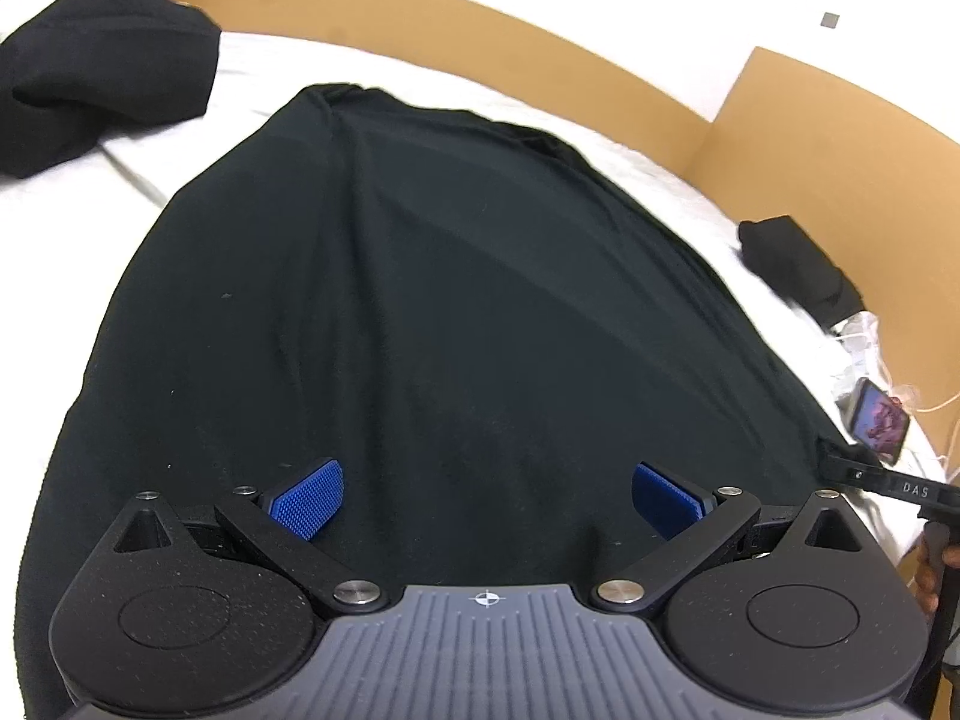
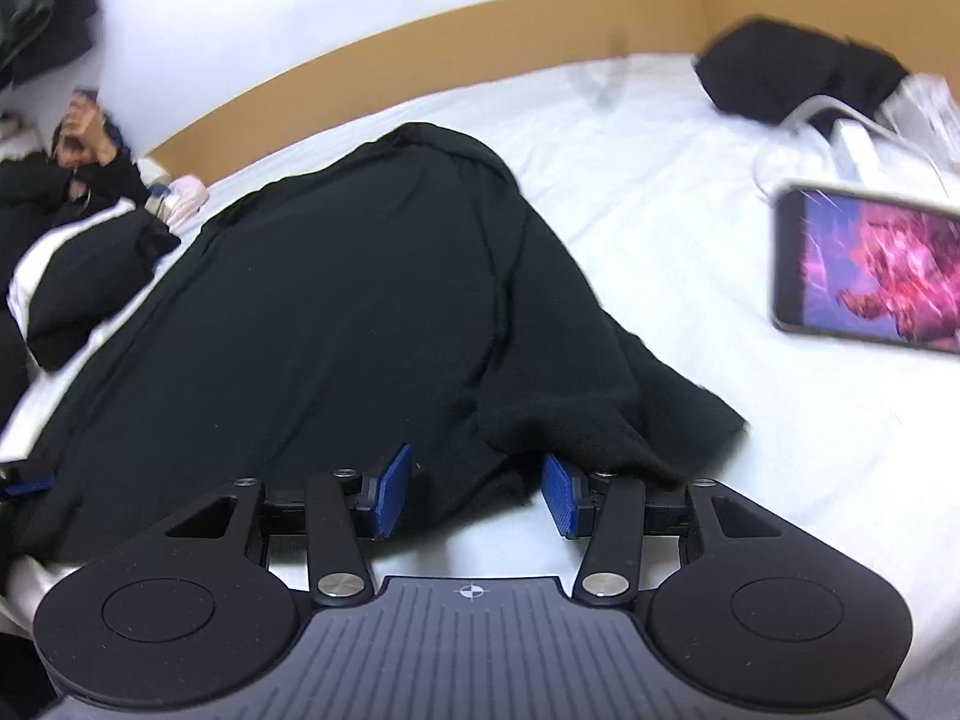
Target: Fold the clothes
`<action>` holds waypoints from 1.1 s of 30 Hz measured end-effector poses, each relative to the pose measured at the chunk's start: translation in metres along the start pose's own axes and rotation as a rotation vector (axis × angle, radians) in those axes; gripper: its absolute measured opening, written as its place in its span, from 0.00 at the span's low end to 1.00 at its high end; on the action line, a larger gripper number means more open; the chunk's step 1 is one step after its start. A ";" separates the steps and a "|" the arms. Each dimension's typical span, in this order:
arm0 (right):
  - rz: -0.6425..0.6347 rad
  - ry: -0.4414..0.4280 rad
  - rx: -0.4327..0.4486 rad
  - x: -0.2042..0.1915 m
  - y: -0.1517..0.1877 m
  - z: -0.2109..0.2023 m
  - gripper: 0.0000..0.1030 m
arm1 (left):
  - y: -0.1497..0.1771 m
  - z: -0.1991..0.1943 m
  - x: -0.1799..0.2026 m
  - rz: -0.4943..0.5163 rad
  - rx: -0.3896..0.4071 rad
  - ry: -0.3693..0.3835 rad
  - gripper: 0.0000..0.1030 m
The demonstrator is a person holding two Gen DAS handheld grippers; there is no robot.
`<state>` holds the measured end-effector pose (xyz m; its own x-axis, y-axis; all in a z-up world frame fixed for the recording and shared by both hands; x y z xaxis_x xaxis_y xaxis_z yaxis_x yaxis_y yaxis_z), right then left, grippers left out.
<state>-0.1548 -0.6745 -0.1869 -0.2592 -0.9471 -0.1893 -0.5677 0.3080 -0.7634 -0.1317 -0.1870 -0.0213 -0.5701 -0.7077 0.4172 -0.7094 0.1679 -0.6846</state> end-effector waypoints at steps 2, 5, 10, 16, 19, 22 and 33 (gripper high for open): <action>-0.056 0.008 0.007 -0.005 0.000 0.004 0.12 | 0.001 0.000 0.001 0.011 0.008 -0.009 0.99; -0.139 0.021 0.016 -0.012 0.001 0.011 0.08 | 0.004 0.001 0.003 0.035 0.012 -0.025 0.99; -0.281 0.053 0.021 -0.017 0.004 0.001 0.05 | 0.005 0.004 0.006 0.067 0.013 -0.047 0.99; -0.381 0.094 -0.004 -0.022 0.014 -0.016 0.04 | 0.005 0.005 0.005 0.060 0.018 -0.049 0.99; -0.432 0.116 -0.025 -0.021 0.025 -0.022 0.04 | 0.004 0.005 0.005 0.054 0.020 -0.047 0.99; -0.447 0.119 0.034 -0.021 0.022 -0.044 0.06 | 0.005 0.007 0.005 0.058 0.018 -0.050 0.99; -0.514 0.009 0.345 -0.092 -0.051 0.009 0.75 | 0.004 0.013 0.011 0.080 0.050 -0.116 0.99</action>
<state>-0.0947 -0.6040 -0.1360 -0.0272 -0.9653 0.2599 -0.3364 -0.2360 -0.9117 -0.1357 -0.2024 -0.0274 -0.5706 -0.7682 0.2903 -0.6400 0.1945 -0.7433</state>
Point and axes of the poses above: each gripper's, at about its wrist camera, not at the fingertips, and z roughly the way its jaws point, x to its right, y to its underside, the point moved 6 cm from there along z, roughly the way its jaws point, and after that the axes turned 5 degrees about -z, right-handed, at the moved point
